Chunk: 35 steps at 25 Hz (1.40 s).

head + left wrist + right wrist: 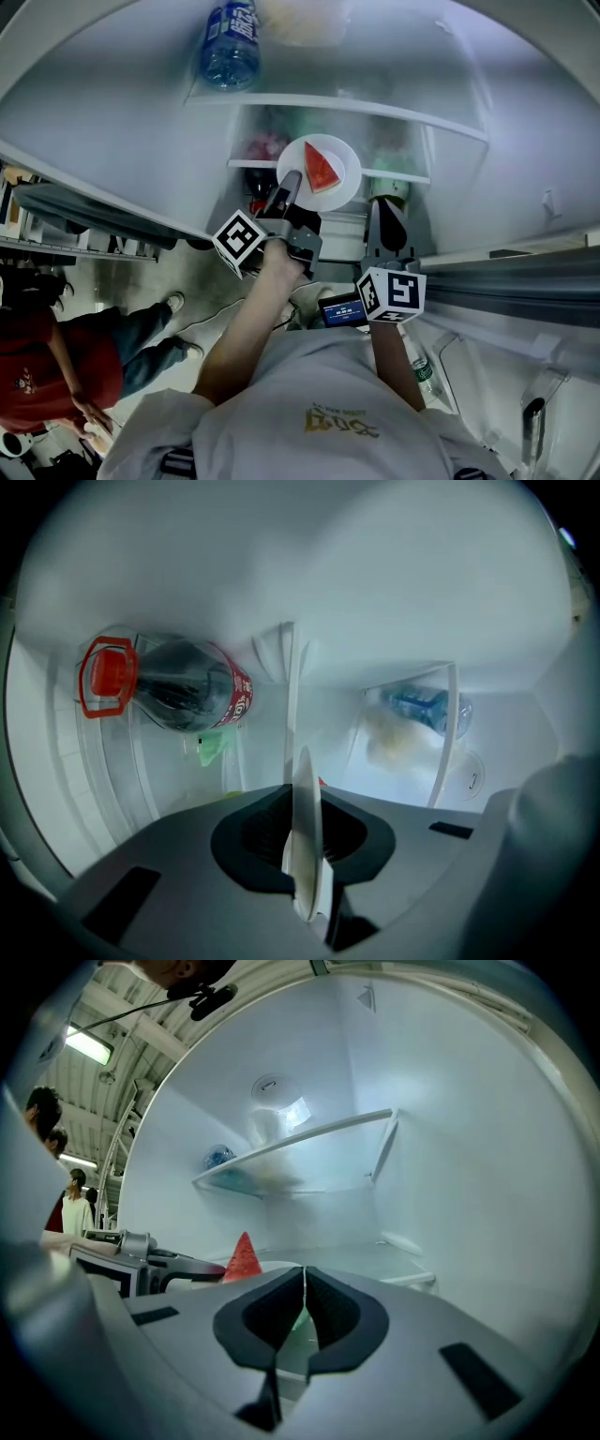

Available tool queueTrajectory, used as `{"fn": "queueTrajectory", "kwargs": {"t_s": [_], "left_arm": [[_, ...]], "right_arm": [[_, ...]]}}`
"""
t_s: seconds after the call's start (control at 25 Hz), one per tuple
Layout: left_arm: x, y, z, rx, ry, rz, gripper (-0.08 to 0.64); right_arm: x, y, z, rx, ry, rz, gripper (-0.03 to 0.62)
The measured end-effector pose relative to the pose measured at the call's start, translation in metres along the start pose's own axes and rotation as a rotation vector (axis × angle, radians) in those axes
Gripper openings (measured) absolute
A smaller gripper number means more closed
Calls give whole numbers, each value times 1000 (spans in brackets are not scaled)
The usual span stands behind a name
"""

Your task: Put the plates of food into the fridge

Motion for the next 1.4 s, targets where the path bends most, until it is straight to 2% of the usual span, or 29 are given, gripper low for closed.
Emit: {"fn": "queueTrajectory", "kwargs": {"t_s": [0.36,0.48,0.56,0.64,0.84,1.12,1.4], "left_arm": [[-9,1,-2,36,8,4,35],[-10,2,0,45,19,14,35],[-10,2,1,48,22,22,35],[-10,2,0,53,16,28,35],[-11,2,0,60,20,27,35],[-10,1,0,61,15,5,35],[-11,-1,0,84,26,-13,35]], "right_arm": [[-9,4,-11,26,-68,-20,31],[-9,1,-16,-2,-117,13,94],[-12,1,-19,-27,-152,11,185],[-14,4,-22,-32,-176,-5,240],[-15,9,-36,84,-230,-42,304],[-21,6,-49,203,-226,-76,325],[-30,7,-49,209,-276,-84,331]]}}
Point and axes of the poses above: the fingertips, and each gripper's own axes: x backward along the fingers, z to its right, y out of its underside, the point moved 8 cm from there along x, backward along the fingers, and after that the axes turned 3 degrees about y, right-handed, at the moved point
